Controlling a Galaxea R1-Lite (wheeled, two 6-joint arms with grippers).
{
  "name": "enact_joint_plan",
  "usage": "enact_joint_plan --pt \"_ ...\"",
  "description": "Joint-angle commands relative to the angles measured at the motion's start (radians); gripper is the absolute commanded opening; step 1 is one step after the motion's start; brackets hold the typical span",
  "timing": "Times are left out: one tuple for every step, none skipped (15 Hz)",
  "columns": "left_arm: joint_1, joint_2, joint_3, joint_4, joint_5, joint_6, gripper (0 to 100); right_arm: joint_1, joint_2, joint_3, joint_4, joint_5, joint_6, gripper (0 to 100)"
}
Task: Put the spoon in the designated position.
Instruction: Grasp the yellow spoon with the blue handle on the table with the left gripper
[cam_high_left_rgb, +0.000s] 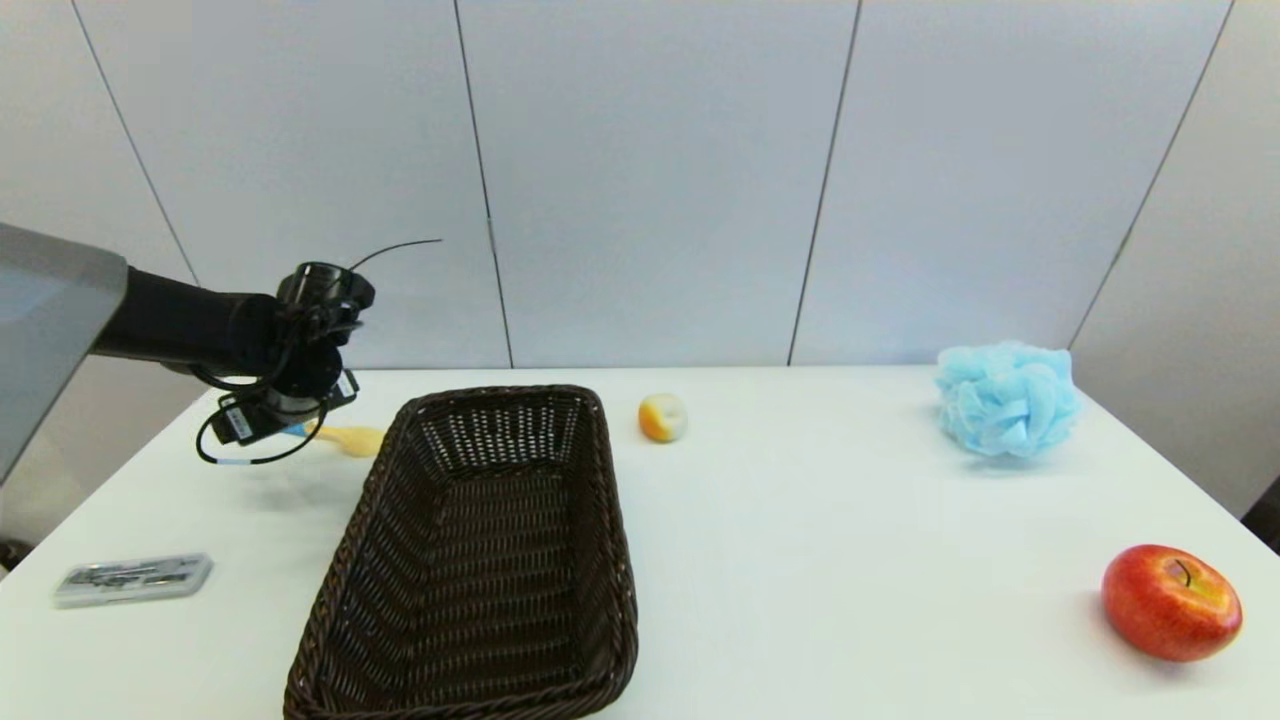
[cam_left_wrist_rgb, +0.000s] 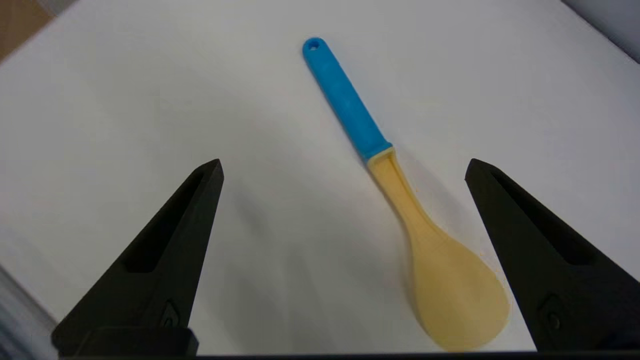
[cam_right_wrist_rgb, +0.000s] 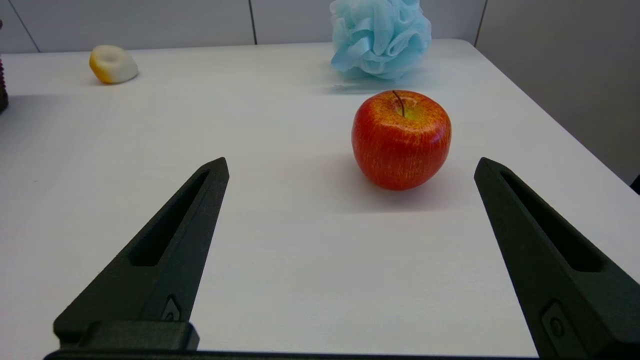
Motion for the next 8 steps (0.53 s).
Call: enact_joint_plan --pt "0.001 0.033 -0.002 0.003 -0.001 -0.144 100 0.0 0.001 0.0 0.0 0.0 0.0 100" --pt "0.001 0.04 -0.002 0.003 -0.003 -0.18 100 0.0 0.001 0.0 0.0 0.0 0.0 100" --pt "0.001 0.04 -0.002 0.004 -0.003 -0.218 100 0.0 0.001 0.0 0.0 0.0 0.0 100" --pt "0.001 0.041 -0.004 0.004 -0.003 -0.258 100 0.0 0.001 0.0 0.0 0.0 0.0 100" --pt "0.001 0.043 -0.004 0.006 -0.003 -0.29 100 0.002 0.001 0.0 0.0 0.0 0.0 100" --pt "0.001 0.044 -0.004 0.006 -0.003 -0.296 100 0.0 0.001 0.0 0.0 0.0 0.0 100" --pt "0.001 0.049 -0.013 0.006 -0.003 -0.302 100 0.0 0.001 0.0 0.0 0.0 0.0 100" --pt "0.001 0.06 -0.025 0.001 -0.003 -0.31 100 0.0 0.001 0.0 0.0 0.0 0.0 100"
